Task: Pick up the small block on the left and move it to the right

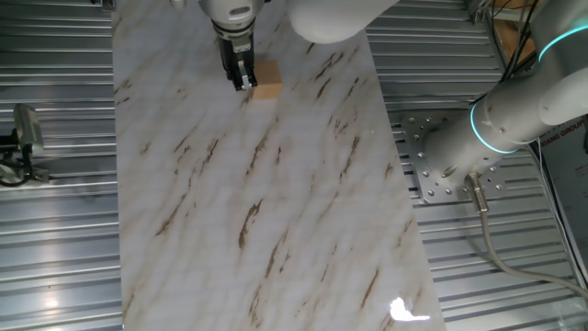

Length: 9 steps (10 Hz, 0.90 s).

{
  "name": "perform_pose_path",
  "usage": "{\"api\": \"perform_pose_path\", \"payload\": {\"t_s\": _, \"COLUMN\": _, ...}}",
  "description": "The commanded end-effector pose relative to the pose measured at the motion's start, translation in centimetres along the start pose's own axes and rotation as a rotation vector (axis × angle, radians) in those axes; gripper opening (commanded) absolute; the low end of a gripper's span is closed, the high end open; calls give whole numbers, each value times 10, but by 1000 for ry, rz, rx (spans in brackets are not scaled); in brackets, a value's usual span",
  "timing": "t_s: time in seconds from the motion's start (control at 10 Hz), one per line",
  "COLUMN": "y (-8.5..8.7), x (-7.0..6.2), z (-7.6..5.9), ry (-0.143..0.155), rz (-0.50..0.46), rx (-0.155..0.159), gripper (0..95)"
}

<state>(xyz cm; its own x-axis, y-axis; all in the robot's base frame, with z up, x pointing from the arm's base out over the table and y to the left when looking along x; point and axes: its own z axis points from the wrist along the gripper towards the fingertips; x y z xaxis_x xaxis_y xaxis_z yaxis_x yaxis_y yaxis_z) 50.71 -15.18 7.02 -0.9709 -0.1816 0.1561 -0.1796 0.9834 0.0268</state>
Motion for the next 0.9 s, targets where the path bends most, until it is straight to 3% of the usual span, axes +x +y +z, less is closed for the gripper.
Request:
{"api": "perform_pose_path", "payload": {"t_s": 0.1, "y": 0, "x": 0, "z": 1, "ry": 0, "rz": 0, "rx": 4, "gripper": 0}}
{"api": "perform_pose_path", "payload": {"t_s": 0.9, "y": 2, "x": 8, "z": 10, "ry": -1, "rz": 14, "rx": 1, "gripper": 0}}
